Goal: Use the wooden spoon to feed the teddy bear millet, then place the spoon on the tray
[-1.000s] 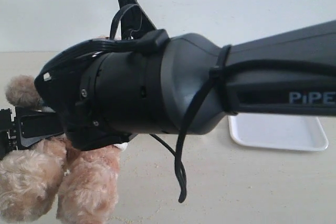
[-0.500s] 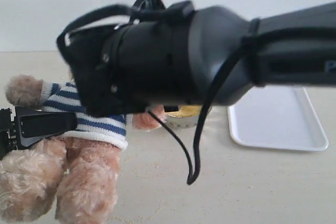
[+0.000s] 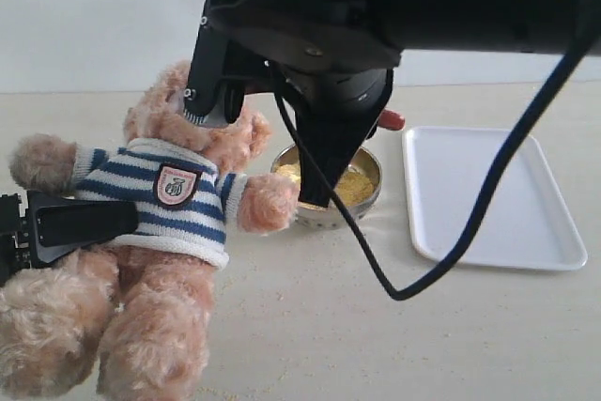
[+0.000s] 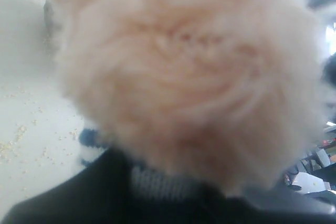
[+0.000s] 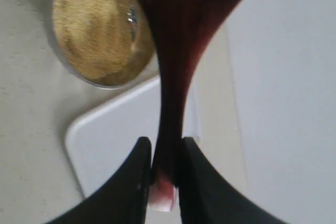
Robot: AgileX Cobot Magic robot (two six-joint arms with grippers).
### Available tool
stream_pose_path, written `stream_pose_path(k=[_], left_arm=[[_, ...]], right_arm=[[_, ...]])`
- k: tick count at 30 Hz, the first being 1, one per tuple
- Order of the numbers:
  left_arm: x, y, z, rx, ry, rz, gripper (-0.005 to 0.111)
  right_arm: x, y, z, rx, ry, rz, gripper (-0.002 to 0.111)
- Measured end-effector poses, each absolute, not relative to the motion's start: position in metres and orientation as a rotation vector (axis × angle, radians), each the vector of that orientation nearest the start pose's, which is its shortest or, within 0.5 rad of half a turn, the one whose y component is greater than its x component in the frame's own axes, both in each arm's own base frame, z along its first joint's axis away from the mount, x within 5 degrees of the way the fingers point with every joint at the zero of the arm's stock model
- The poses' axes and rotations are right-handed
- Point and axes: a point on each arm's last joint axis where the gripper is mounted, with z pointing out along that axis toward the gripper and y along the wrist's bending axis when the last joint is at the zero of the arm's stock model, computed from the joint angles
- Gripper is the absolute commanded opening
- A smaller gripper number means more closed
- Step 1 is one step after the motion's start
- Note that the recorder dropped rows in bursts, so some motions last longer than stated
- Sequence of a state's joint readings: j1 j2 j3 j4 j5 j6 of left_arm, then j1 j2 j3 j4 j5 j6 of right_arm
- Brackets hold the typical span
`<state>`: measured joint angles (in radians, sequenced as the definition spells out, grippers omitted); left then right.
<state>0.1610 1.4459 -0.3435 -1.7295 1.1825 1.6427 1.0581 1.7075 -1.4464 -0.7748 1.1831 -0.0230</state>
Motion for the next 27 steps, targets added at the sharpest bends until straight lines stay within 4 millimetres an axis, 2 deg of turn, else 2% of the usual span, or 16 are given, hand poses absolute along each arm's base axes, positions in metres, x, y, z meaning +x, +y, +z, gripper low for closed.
stream_pose_path(k=[5, 9, 15, 21, 23, 24, 27], left_arm=[[0.194, -0.053, 0.184, 0.141, 2.057, -1.352, 0.005], [0.194, -0.053, 0.184, 0.141, 2.057, -1.352, 0.005], [0.194, -0.053, 0.184, 0.15, 2.061, -1.352, 0.005], [0.194, -0.053, 0.184, 0.155, 2.064, -1.352, 0.005], [0.193, -0.053, 0.184, 0.157, 2.065, -1.352, 0.005], [0.193, -0.053, 0.184, 0.159, 2.066, -1.352, 0.005], [0.193, -0.053, 0.184, 0.159, 2.066, -1.352, 0.005]], right_arm=[[0.216, 0.281, 0.305, -1.563, 2.062, -0.589, 0.0], [0.213, 0.279, 0.303, -1.594, 2.099, -0.584, 0.0], [0.218, 0.27, 0.314, -1.547, 2.139, -0.538, 0.0], [0.242, 0.227, 0.338, -1.299, 2.328, -0.353, 0.0], [0.255, 0.208, 0.34, -1.183, 2.412, -0.274, 0.0], [0.266, 0.192, 0.341, -1.078, 2.48, -0.197, 0.0], [0.28, 0.172, 0.34, -0.933, 2.555, -0.095, 0.0]])
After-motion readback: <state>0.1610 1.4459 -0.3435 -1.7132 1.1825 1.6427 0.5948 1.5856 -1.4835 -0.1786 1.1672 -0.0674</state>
